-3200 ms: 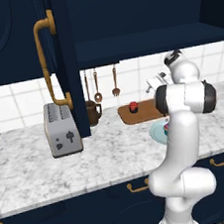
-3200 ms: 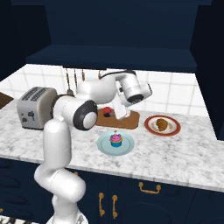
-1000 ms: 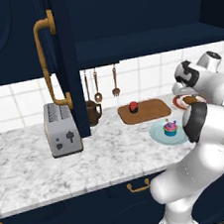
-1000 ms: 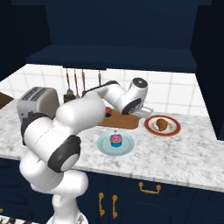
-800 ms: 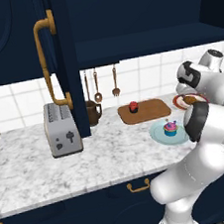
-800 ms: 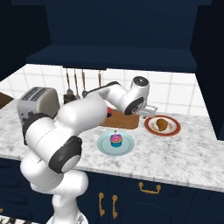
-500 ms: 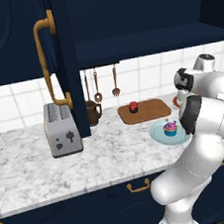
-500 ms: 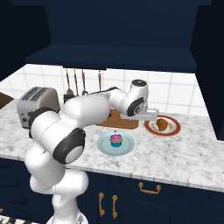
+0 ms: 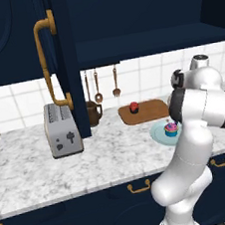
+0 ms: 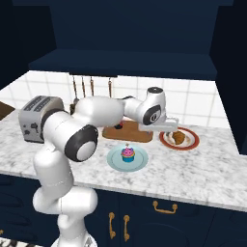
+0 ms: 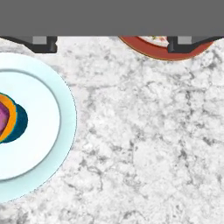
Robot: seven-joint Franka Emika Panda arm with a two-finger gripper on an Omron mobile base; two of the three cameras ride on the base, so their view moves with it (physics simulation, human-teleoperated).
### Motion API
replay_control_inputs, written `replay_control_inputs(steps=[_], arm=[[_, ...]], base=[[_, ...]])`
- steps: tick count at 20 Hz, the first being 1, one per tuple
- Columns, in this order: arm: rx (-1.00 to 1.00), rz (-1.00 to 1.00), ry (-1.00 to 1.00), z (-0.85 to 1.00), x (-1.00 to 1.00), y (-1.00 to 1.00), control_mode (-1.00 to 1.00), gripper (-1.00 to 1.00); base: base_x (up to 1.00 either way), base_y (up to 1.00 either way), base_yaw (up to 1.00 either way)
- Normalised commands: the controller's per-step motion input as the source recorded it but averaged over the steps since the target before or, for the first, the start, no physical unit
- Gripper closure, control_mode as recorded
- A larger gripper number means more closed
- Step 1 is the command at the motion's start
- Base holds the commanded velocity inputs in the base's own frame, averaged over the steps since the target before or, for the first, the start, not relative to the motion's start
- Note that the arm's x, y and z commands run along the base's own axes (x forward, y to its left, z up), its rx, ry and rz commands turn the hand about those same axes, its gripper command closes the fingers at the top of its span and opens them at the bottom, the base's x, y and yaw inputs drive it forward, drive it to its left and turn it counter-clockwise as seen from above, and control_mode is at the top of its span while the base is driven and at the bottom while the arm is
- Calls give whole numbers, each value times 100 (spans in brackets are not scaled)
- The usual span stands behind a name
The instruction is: From the different types of pastries on the counter, select a croissant and place it on the cutting board. Then retrieve a jar of jam from the cabinet and place it alongside the croissant on the cutting board.
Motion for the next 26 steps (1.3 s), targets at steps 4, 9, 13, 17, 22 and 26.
replay_control_inputs(steps=[4,9,13,17,22,26], arm=[[0,5,19,-26,44,-41,-100,-100],[0,1,3,12,55,-49,-100,-100],[0,4,6,11,33,-46,-100,-100],[1,4,11,-3,29,-45,-100,-100],[5,3,10,0,44,-30,-100,-100],[8,1,10,-3,57,-22,-100,-100]], base=[[0,0,0],[0,0,0],[0,0,0],[0,0,0],[0,0,0],[0,0,0]])
